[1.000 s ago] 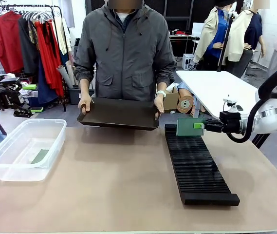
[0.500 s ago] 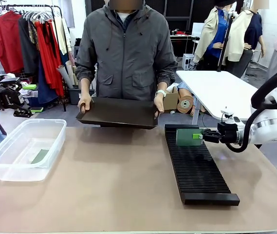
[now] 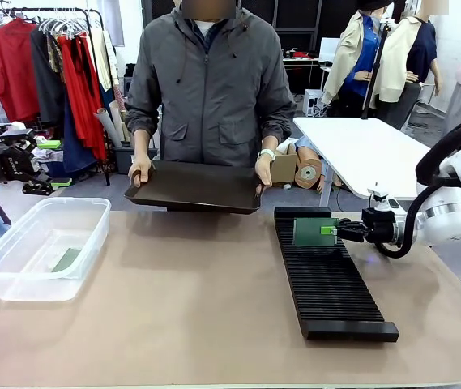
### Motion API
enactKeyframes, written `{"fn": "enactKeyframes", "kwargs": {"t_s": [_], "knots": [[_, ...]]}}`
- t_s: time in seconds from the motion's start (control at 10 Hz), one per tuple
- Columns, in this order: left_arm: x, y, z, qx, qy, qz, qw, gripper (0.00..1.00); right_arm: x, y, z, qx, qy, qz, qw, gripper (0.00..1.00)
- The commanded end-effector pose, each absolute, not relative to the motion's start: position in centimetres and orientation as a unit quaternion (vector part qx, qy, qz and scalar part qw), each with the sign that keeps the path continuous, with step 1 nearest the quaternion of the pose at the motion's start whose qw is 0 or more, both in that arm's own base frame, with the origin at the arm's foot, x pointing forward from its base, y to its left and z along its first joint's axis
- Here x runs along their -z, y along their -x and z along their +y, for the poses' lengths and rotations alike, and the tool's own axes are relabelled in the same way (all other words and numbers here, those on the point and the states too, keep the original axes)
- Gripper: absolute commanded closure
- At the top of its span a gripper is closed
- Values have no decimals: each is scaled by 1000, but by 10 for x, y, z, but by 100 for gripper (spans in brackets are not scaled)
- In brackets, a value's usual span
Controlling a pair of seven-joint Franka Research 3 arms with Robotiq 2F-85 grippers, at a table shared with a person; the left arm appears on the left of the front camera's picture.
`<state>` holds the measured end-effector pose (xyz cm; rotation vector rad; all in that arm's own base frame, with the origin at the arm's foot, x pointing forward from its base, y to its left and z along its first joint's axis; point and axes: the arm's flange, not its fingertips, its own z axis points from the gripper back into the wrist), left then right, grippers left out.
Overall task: Sort PCBs into racks and boxes based on the side picked up.
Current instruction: If the short side of the Blank PCB is picked up, insert it into the PCB Rack ; if the long side is picked up, place it in the Organizing box.
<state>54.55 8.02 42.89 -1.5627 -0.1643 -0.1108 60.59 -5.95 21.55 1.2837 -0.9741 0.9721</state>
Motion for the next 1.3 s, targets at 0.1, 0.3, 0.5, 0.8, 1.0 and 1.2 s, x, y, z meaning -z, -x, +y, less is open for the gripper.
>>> {"fn": "enactKeyframes", "kwargs": {"t_s": [0.1,0.3,0.5,0.8,1.0,1.2], "knots": [[-431,-543,80,49,699,-72,710,0,-221,-607,-59,-420,-550,-421,587,100],[-431,-543,80,49,699,-72,710,0,-221,-607,-59,-420,-550,-421,587,100],[-431,-543,80,49,699,-72,710,0,-221,-607,-59,-420,-550,-421,587,100],[-431,-543,80,49,699,-72,710,0,-221,-607,-59,-420,-550,-421,587,100],[-431,-543,80,49,699,-72,710,0,-216,-607,-58,-419,-551,-422,585,100],[-431,-543,80,49,699,-72,710,0,-213,-608,-58,-425,-546,-433,578,100]]}}
